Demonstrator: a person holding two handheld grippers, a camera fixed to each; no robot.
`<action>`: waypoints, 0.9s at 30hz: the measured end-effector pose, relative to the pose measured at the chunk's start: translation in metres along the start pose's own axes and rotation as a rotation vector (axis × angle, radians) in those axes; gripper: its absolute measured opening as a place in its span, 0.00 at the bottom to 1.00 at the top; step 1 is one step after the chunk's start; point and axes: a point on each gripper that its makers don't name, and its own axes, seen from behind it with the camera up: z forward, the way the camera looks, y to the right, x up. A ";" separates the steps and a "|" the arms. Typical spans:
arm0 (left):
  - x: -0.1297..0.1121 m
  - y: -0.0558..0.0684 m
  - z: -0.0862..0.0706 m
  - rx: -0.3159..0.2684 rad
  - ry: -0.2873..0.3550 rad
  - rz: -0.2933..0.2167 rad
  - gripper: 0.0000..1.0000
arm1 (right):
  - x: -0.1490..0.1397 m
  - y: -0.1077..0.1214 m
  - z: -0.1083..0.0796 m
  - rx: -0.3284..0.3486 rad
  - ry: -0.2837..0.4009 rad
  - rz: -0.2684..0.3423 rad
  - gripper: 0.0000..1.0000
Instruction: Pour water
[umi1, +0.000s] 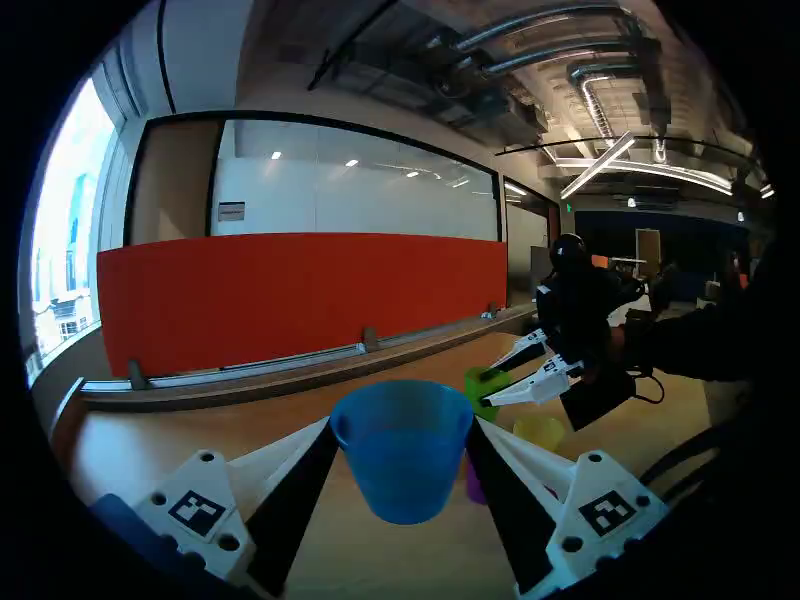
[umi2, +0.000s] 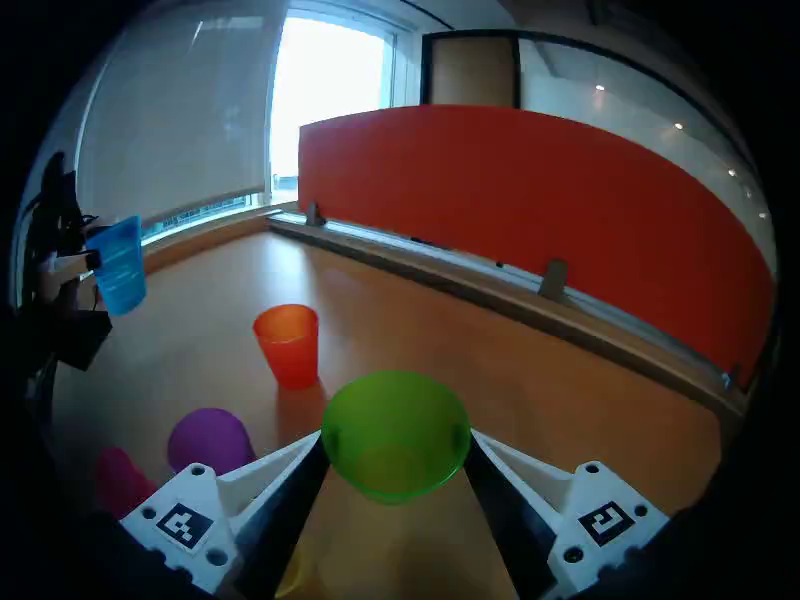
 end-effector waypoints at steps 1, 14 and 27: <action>0.000 0.001 -0.002 0.001 0.000 0.000 0.87 | 0.003 -0.003 -0.004 -0.002 0.014 -0.001 0.92; 0.001 0.017 -0.030 0.009 0.002 0.003 0.87 | 0.030 -0.050 -0.057 -0.001 0.161 -0.007 0.92; 0.002 0.034 -0.053 0.010 0.018 -0.019 0.87 | 0.048 -0.092 -0.099 -0.010 0.269 -0.054 0.91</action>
